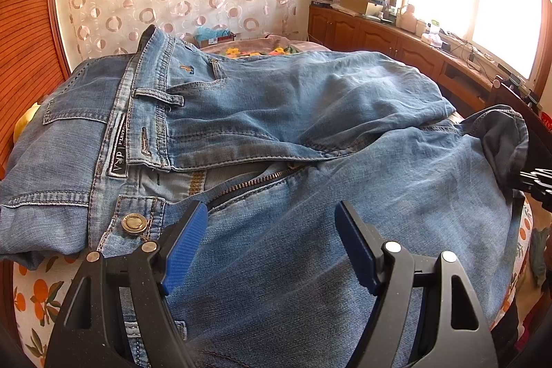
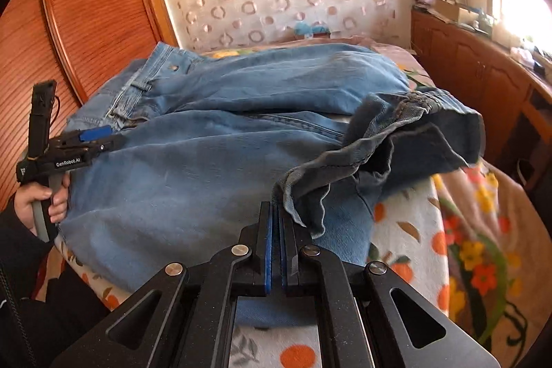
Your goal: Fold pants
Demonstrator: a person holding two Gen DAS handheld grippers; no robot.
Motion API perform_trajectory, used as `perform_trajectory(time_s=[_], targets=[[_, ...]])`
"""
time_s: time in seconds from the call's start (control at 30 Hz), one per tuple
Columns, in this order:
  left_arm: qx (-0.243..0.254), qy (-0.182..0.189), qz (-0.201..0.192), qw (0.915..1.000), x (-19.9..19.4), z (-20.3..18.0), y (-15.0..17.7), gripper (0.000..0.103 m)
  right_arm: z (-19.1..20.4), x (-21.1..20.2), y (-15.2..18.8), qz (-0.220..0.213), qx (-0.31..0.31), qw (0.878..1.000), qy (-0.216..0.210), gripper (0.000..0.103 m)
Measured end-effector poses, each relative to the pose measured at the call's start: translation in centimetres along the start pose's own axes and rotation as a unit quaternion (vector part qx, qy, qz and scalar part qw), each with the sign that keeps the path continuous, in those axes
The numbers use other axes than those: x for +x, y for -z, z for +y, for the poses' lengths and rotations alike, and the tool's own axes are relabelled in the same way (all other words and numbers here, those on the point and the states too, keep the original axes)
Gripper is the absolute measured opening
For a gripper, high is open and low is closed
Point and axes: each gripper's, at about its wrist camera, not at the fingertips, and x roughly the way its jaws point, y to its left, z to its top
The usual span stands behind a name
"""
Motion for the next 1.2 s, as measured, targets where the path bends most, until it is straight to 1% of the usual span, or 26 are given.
perform_trajectory(time_s=[0.03,0.1,0.2,0.27,0.33,0.4,0.43,0.47,0.53,0.6,0.7,0.73,0.8,0.83,0.9,0.93,0.97,1.0,1.07,1.13,1.17,1.2], targets=[[0.0,0.0,0.0,1.0,0.0,0.0,0.0,0.077,-0.3,-0.6,0.2,-0.006,0.002,1.0,0.0,0.004],[0.0,0.001,0.001,1.0,0.0,0.0,0.0,0.077,-0.4,-2.3,0.4,-0.018,0.003,1.0,0.007,0.01],[0.001,0.001,0.001,1.0,0.1,0.0,0.0,0.077,-1.4,-4.7,1.2,-0.036,0.013,0.999,0.02,0.024],[0.001,0.001,0.0,1.0,0.0,0.0,0.0,0.077,-1.8,-5.2,1.8,-0.042,0.022,0.998,0.047,0.028],[0.0,0.004,-0.006,1.0,-0.3,0.0,0.0,0.077,-3.0,-5.2,2.6,-0.036,0.037,0.997,0.065,0.03],[-0.004,0.005,-0.024,0.9997,-1.5,0.2,0.1,0.077,-4.0,-5.0,3.4,-0.027,0.053,0.994,0.087,0.031],[-0.003,0.012,-0.025,0.9996,-2.2,0.3,0.3,0.077,-4.4,-4.8,3.7,-0.023,0.06,0.993,0.097,0.032],[-0.003,0.014,-0.025,0.9996,-2.9,0.5,0.6,0.077,-4.5,-4.5,3.9,-0.019,0.065,0.993,0.1,0.033],[-0.001,0.003,-0.026,0.9996,-4.3,1.0,1.3,0.077,-4.9,-4.0,4.4,-0.011,0.072,0.992,0.102,0.038],[0.0,-0.009,-0.025,0.9996,-6.0,1.9,2.3,0.077,-5.2,-3.5,4.7,-0.007,0.081,0.991,0.104,0.047],[-0.027,-0.019,-0.023,0.9992,-8.0,4.2,4.3,0.077,-6.3,-2.7,4.7,-0.004,0.115,0.99,0.083,0.049],[-0.033,-0.027,-0.022,0.9988,-8.5,4.9,5.0,0.077,-7.1,-3.0,4.1,0.0,0.124,0.99,0.073,0.049],[-0.049,-0.044,-0.021,0.9976,-9.5,6.5,6.5,0.077,-7.3,-2.3,3.7,0.001,0.135,0.989,0.06,0.049],[-0.058,-0.045,-0.017,0.9971,-9.8,7.2,7.3,0.077,-7.0,-2.1,3.5,-0.004,0.138,0.989,0.054,0.049],[-0.071,-0.045,-0.006,0.9964,-9.8,8.2,8.5,0.077,-8.0,-2.6,2.8,-0.008,0.14,0.989,0.044,0.049],[-0.075,-0.048,0.0,0.996,-9.6,8.5,9.0,0.077,-8.1,-2.4,2.7,-0.01,0.138,0.99,0.042,0.043],[-0.079,-0.048,0.008,0.9957,-9.4,8.7,9.5,0.077,-8.0,-2.6,2.6,-0.015,0.132,0.99,0.045,0.025],[-0.082,-0.045,0.011,0.9956,-9.2,8.7,9.8,0.077,-8.2,-3.2,2.9,-0.019,0.126,0.991,0.045,0.013],[-0.088,-0.03,0.012,0.9956,-9.0,8.7,10.3,0.077,-7.8,-3.9,2.5,-0.037,0.112,0.992,0.048,0.007],[-0.09,-0.021,0.011,0.9956,-8.8,8.7,10.5,0.077,-7.3,-5.3,2.1,-0.06,0.096,0.992,0.06,0.006],[-0.093,-0.018,0.012,0.9955,-8.7,8.6,10.5,0.074,-7.0,-6.1,1.8,-0.071,0.091,0.991,0.063,0.006],[-0.095,-0.014,0.013,0.9953,-8.7,8.6,10.5,0.066,-6.8,-6.8,1.9,-0.08,0.088,0.991,0.065,0.006]])
